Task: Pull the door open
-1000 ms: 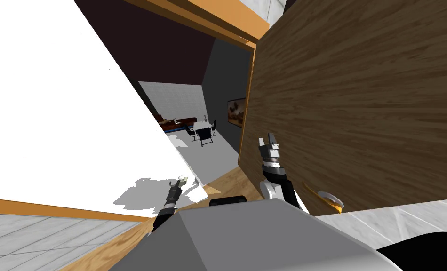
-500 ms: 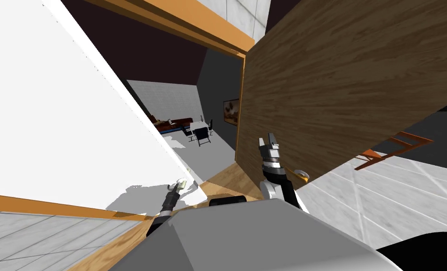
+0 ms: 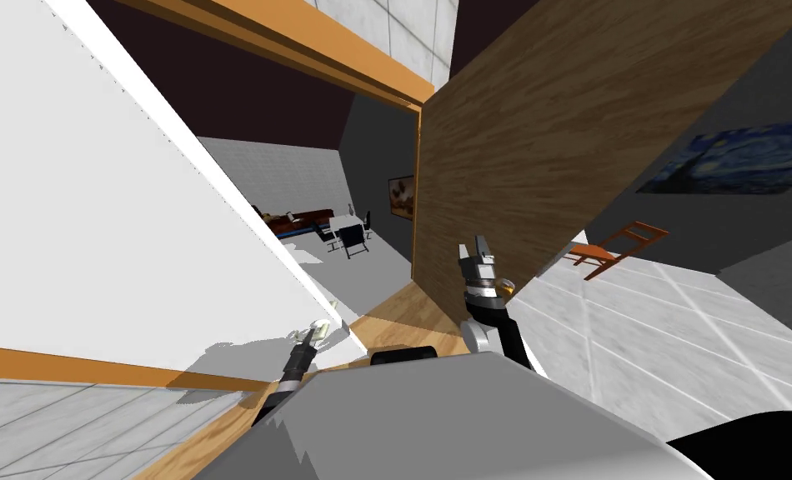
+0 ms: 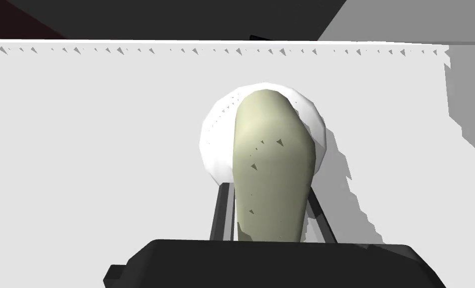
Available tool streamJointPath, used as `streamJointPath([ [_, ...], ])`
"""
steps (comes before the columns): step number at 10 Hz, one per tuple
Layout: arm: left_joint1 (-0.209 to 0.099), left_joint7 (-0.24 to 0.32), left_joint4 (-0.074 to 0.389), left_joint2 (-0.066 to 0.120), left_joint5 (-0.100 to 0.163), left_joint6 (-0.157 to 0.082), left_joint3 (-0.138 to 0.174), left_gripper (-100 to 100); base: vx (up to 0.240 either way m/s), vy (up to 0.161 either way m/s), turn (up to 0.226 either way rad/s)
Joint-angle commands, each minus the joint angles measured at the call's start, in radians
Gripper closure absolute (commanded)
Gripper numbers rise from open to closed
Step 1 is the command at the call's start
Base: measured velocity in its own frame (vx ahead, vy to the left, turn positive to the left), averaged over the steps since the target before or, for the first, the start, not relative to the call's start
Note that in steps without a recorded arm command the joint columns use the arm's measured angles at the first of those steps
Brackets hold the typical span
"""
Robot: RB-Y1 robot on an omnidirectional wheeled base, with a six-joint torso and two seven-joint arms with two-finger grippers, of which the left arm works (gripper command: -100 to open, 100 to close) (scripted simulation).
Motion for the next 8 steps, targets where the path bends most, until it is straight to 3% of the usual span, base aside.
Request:
streamJointPath([
  [1,0.002,0.005,0.013,0.005,-0.002,-0.017,-0.004,100,-0.227,0.061,-0.151],
  [7,0.01,0.027,0.051,0.029,-0.011,-0.078,-0.017,100,-0.255,0.048,-0.17],
  [8,0.007,0.025,0.049,0.026,-0.011,-0.071,-0.018,100,-0.111,0.0,-0.016],
])
